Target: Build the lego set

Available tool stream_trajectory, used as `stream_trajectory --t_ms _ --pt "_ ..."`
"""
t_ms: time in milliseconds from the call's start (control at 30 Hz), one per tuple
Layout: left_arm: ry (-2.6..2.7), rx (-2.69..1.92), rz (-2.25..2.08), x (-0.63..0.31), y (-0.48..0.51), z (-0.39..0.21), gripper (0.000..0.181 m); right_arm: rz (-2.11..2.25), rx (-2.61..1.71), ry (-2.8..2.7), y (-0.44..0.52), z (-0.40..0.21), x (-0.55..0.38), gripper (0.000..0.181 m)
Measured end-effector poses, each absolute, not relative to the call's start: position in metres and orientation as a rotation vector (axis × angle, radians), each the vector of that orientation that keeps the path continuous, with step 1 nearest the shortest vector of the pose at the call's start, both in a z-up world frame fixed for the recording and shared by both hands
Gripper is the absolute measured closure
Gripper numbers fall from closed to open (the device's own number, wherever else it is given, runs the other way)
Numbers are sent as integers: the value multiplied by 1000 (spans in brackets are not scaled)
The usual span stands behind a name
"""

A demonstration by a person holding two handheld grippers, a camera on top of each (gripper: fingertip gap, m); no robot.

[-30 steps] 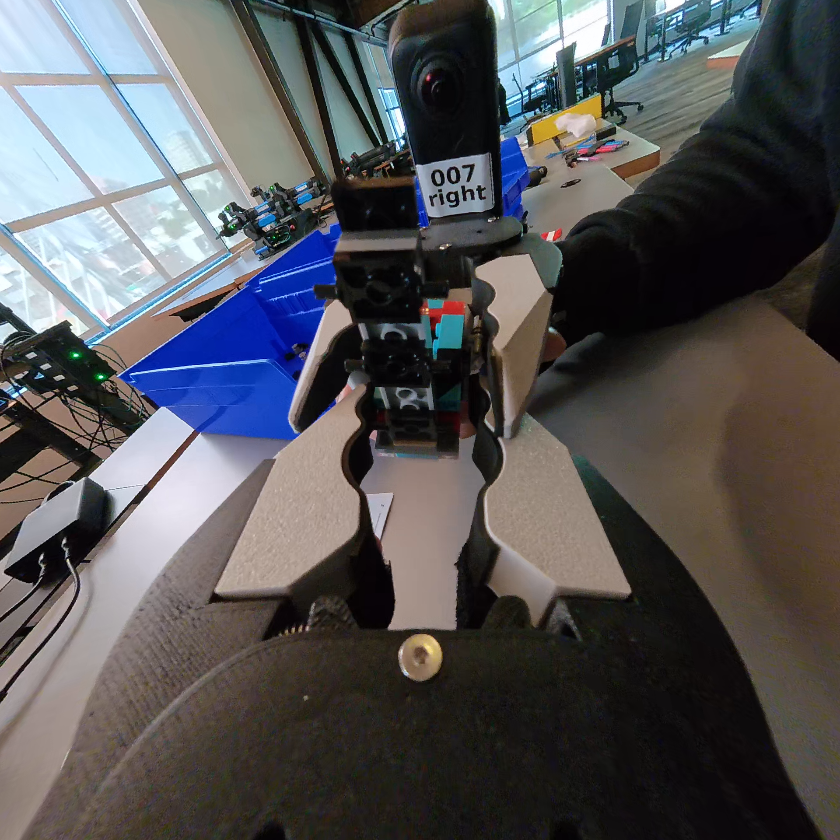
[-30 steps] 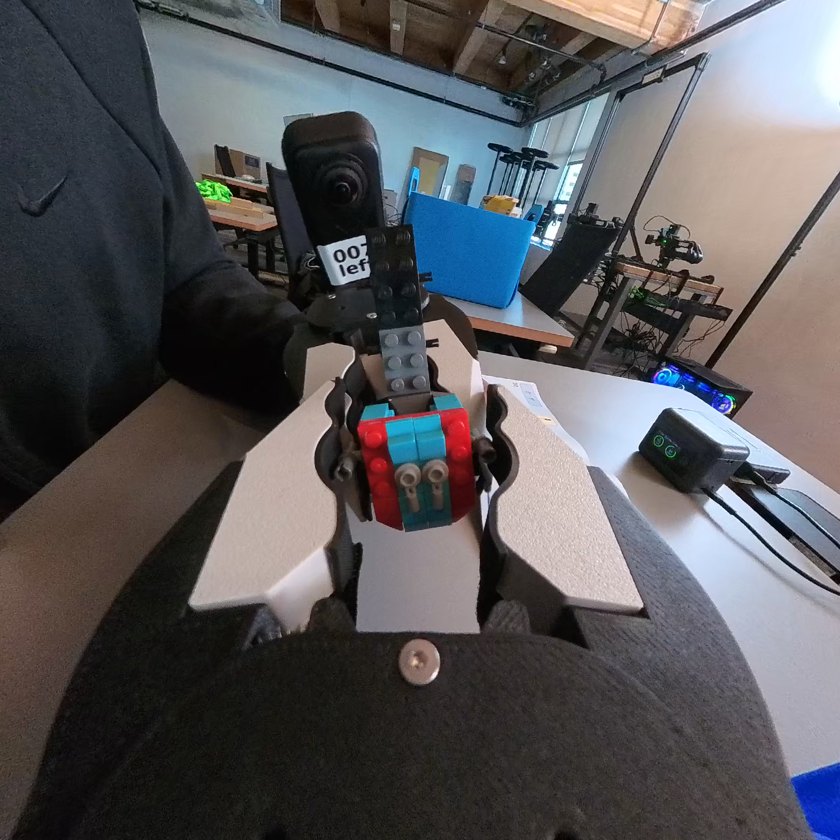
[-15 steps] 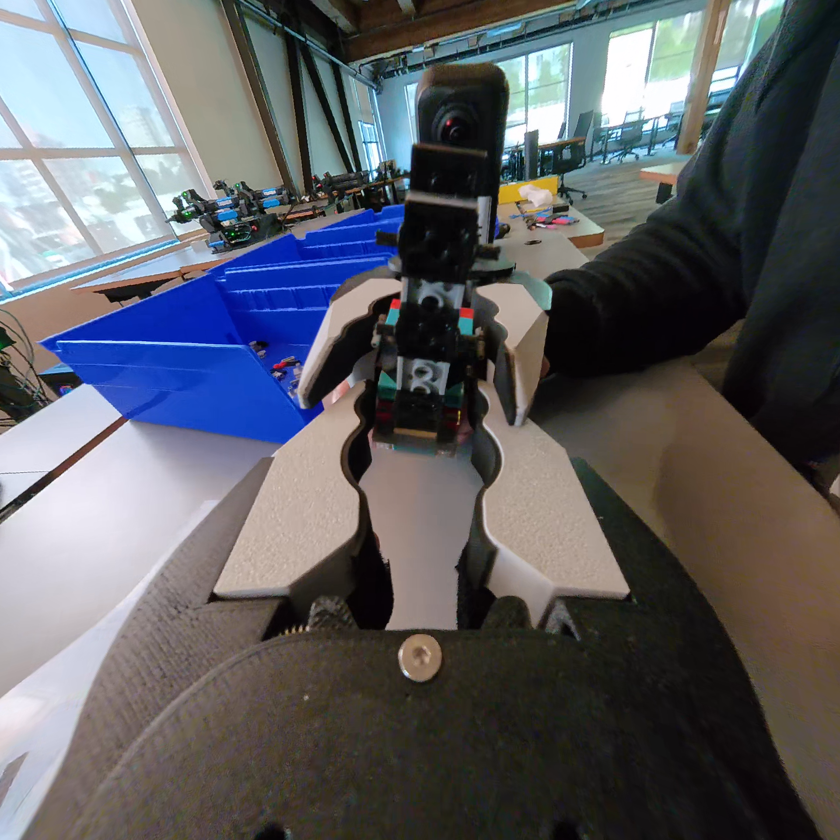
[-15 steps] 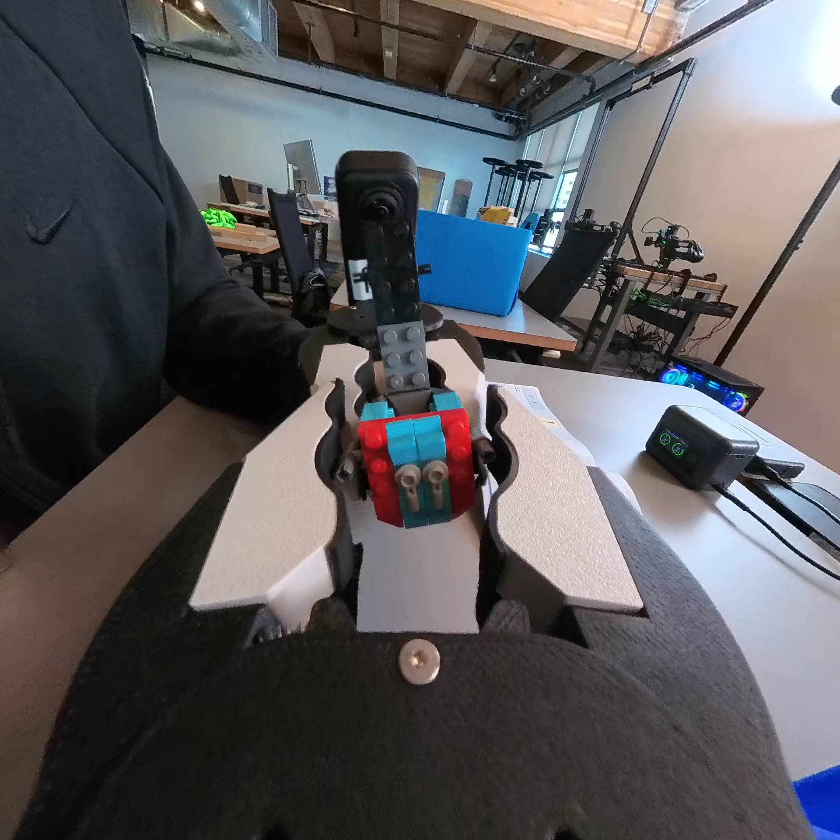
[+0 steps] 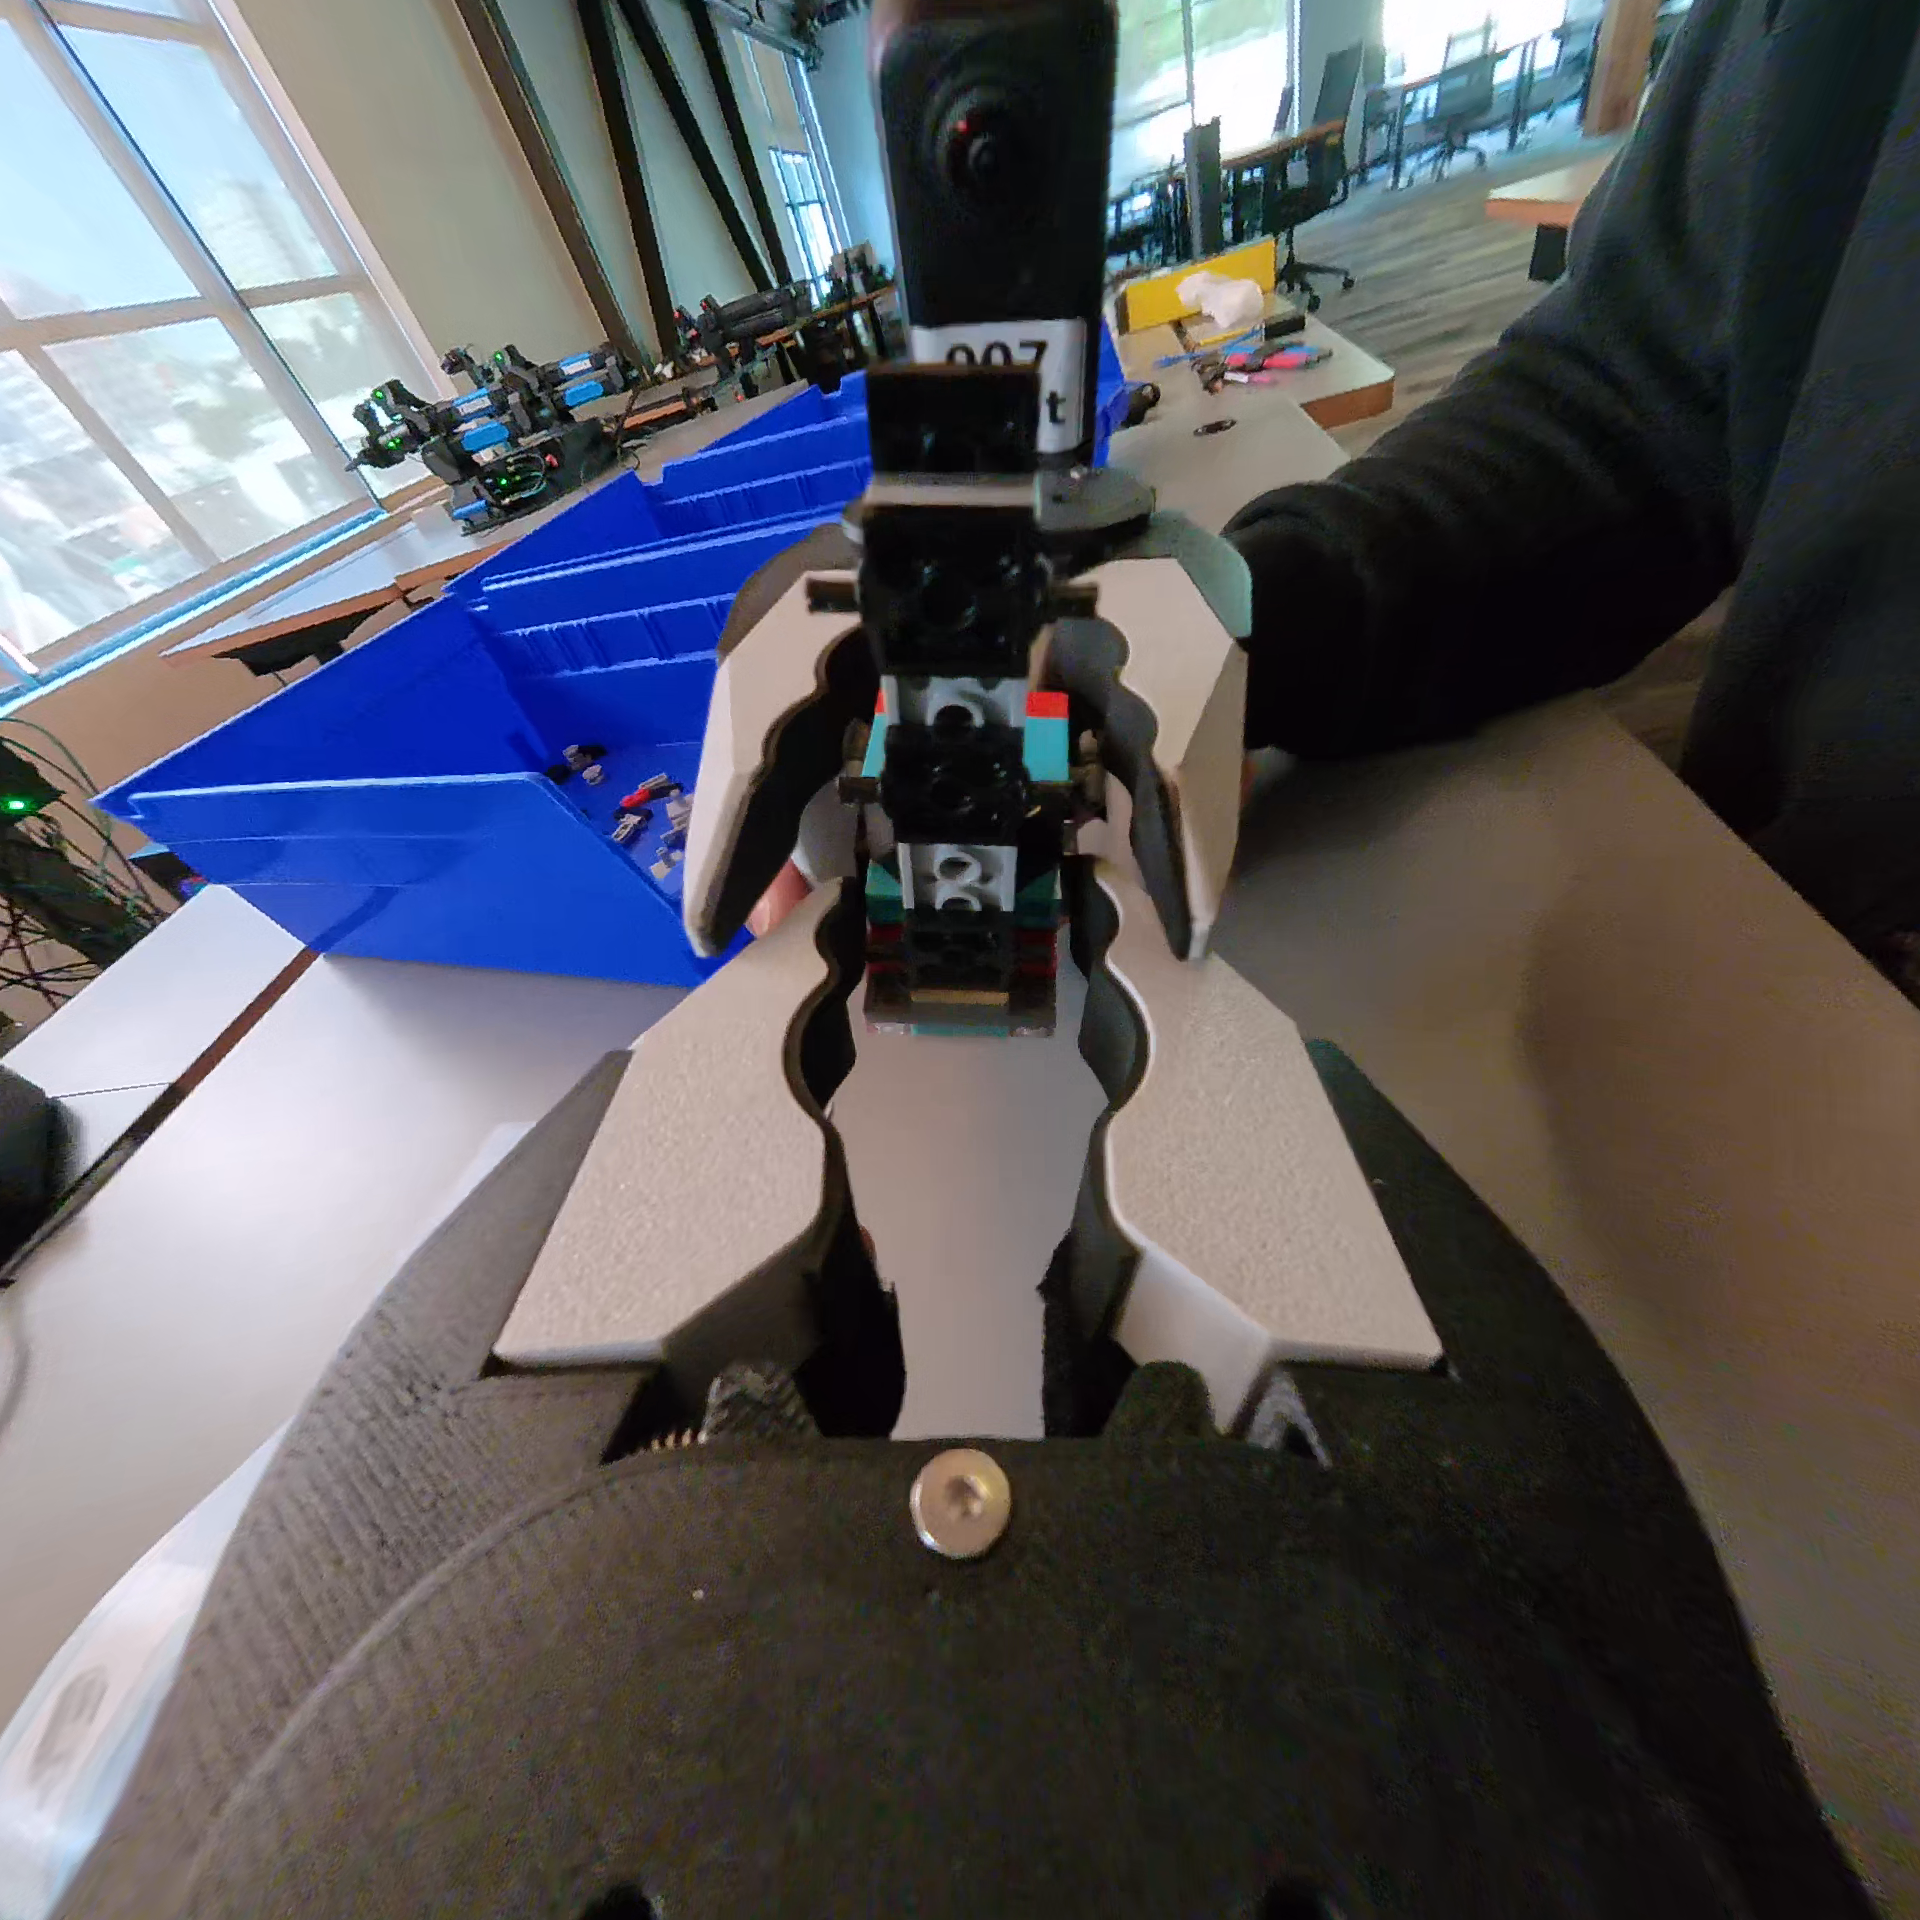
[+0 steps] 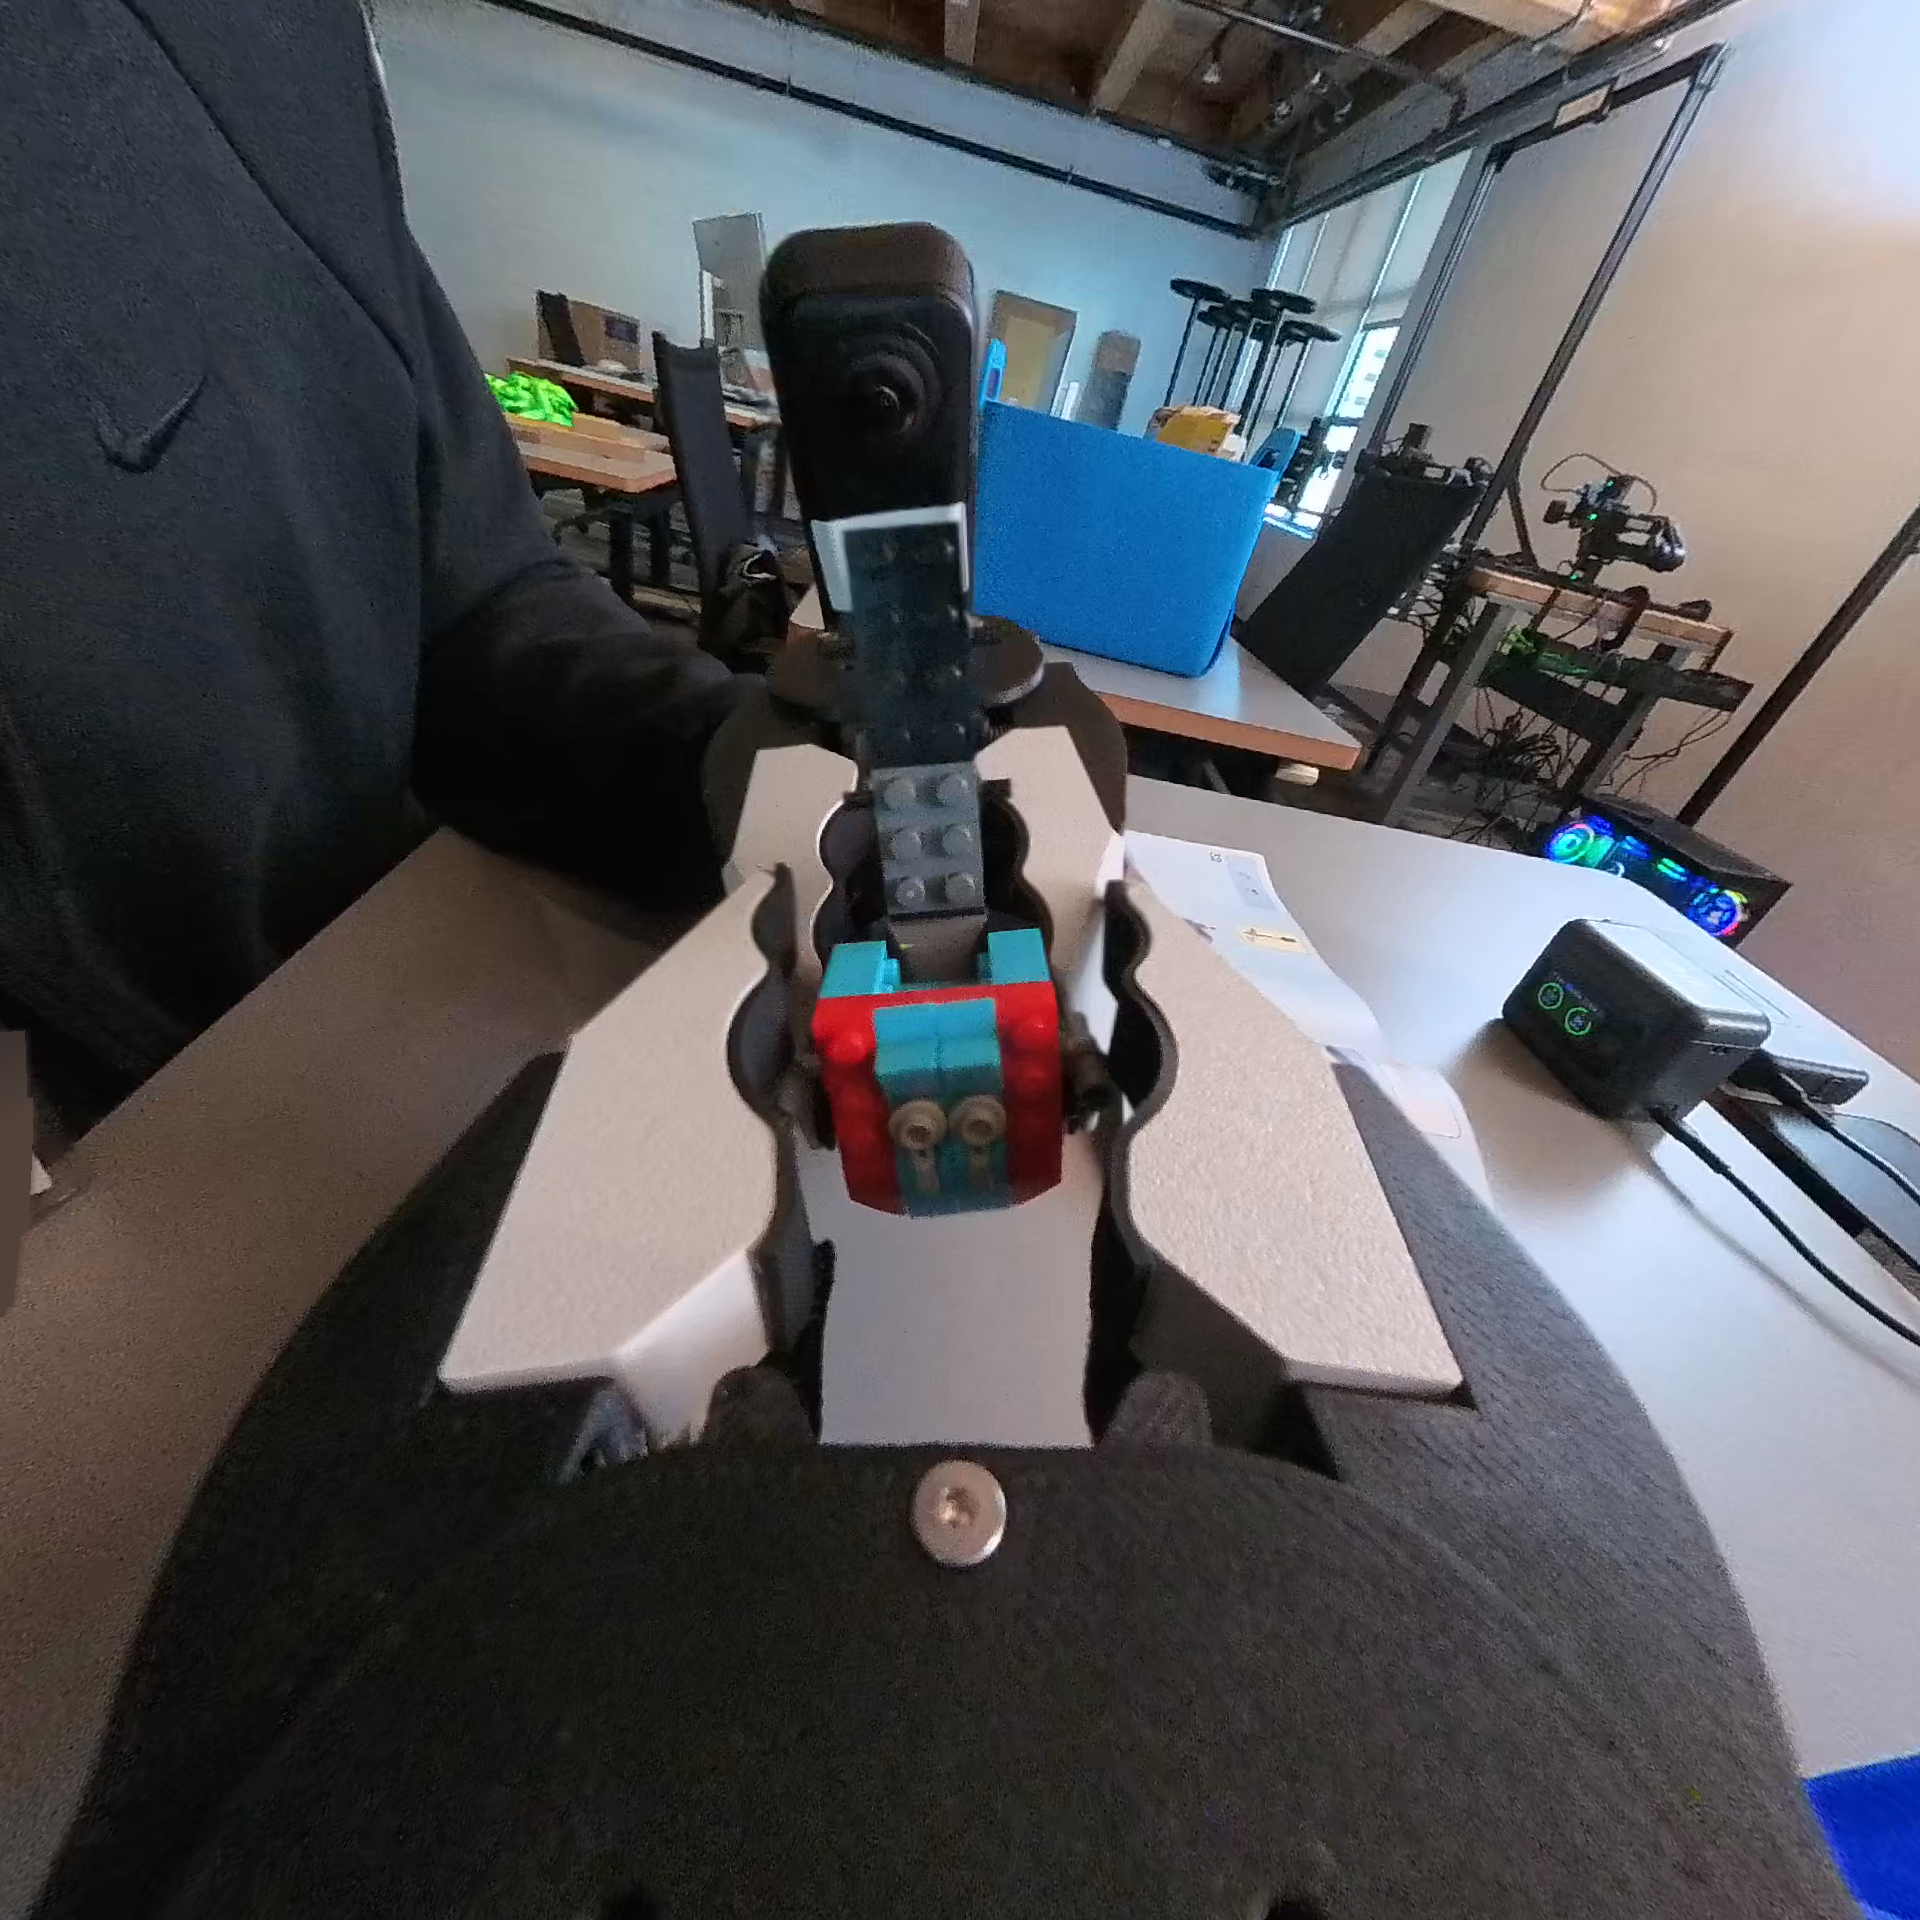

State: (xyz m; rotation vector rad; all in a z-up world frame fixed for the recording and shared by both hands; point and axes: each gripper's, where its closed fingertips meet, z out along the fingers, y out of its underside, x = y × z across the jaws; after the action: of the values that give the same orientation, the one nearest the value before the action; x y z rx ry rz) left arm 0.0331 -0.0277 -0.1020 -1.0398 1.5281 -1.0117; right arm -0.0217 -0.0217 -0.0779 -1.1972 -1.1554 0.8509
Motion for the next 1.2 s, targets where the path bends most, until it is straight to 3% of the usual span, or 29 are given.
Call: stream_trajectory --t_ms 833,1200 --pt "1520 -1015 -1017 31 -31 -97 141 874 -1198 -1205 -28 -77 -14 118" --pt "1442 -1050 -1080 25 -18 -86 141 822 -1182 -1143 -17 -67 -1 126"
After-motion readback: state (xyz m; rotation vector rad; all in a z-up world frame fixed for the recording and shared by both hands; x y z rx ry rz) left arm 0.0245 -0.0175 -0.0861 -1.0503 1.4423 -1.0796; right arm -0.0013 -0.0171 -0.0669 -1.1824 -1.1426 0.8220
